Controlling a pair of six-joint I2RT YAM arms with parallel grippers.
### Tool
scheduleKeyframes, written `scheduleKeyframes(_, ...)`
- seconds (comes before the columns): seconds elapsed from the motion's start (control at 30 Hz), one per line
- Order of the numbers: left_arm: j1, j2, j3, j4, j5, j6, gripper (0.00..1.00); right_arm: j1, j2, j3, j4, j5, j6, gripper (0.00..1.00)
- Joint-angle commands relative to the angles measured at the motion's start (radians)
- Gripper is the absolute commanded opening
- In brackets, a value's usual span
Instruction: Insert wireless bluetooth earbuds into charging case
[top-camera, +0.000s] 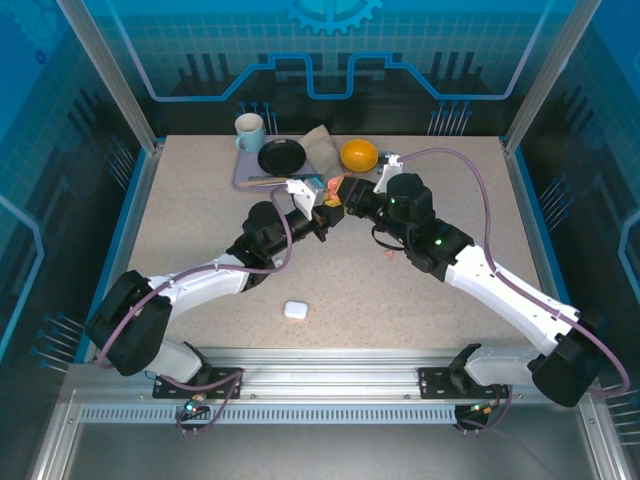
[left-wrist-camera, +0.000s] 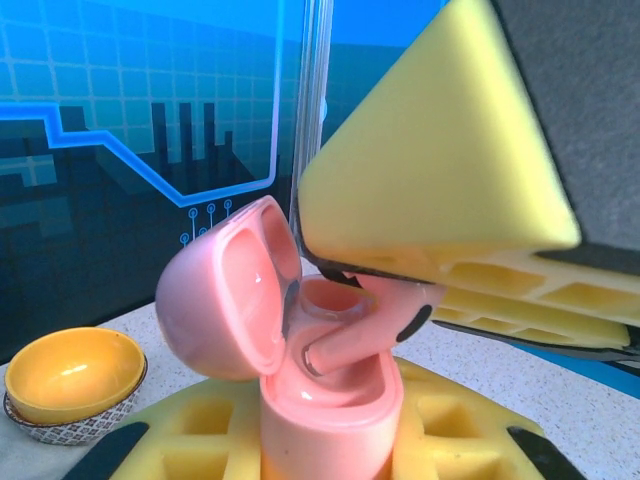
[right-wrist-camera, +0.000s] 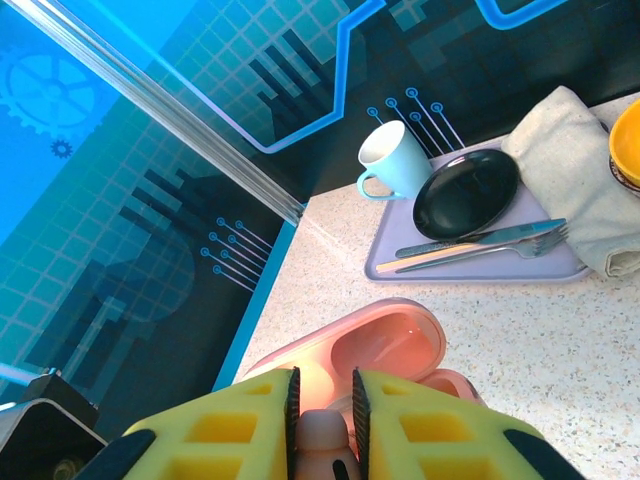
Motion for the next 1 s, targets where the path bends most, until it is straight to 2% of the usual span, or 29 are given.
scheduleKeyframes(0.0, -0.002, 0.004, 0.019, 0.079, -0.013, -0.026, 0.00, 0.000, -0.007, -0.020, -0.033, 0.015, 0.015, 0.21)
scheduleKeyframes(0.7, -0.001, 0.029, 0.004, 0.056, -0.015, -0.032, 0.00, -0.030, 0.009, 0.021, -0.017, -0.006, 0.081, 0.02)
scheduleKeyframes(0.97, -0.001, 0.062, -0.017, 0.080, -0.031, -0.087, 0.00, -0.043, 0.033, 0.011, -0.030, -0.011, 0.106, 0.05)
